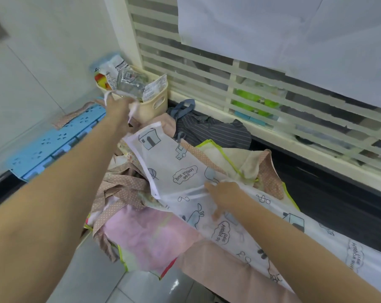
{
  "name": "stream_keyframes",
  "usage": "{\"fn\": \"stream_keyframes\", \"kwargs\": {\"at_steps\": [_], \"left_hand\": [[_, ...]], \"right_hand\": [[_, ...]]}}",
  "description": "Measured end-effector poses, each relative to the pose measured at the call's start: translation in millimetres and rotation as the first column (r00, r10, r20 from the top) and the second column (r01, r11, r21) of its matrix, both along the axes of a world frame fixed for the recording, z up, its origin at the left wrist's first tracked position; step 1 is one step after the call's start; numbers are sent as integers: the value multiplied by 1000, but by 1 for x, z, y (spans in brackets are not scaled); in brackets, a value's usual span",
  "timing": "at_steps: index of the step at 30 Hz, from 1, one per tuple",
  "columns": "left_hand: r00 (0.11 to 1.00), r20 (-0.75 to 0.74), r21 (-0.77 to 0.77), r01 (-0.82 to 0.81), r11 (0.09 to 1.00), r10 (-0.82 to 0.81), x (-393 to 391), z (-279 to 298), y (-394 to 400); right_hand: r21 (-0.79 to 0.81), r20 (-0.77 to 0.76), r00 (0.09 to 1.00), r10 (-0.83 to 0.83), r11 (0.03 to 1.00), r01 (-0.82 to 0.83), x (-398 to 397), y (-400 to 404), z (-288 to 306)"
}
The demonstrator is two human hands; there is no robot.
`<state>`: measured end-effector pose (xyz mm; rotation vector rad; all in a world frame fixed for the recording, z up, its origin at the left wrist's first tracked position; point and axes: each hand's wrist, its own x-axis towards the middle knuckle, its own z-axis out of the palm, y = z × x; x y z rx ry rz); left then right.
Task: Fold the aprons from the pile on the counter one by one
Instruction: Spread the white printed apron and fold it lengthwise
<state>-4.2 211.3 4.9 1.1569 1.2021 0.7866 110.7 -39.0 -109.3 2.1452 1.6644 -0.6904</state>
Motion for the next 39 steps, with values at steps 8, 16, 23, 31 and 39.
{"fn": "stream_keyframes", "kwargs": {"at_steps": [8, 16, 23, 31, 39], "left_hand": [[499, -613, -324, 548, 771, -612, -3, 18, -17], [735, -614, 6, 369, 929, -288, 28, -13, -23], [906, -365, -67, 204, 977, -215, 18, -18, -13], [530, -845, 352, 459, 816, 67, 27, -28, -17], [-108, -935, -127, 991, 36, -338, 34, -70, -107]], "right_hand": [[-29, 46, 997, 70, 997, -68, -2, 12, -3], [-37, -58, 995, 76, 996, -78, 4, 14, 6], [-77, -115, 993, 21, 997, -30, 14, 6, 6], [24, -270, 957, -104, 993, 114, 29, 10, -3], [271, -406, 801, -441, 779, 566, 65, 2, 1]]}}
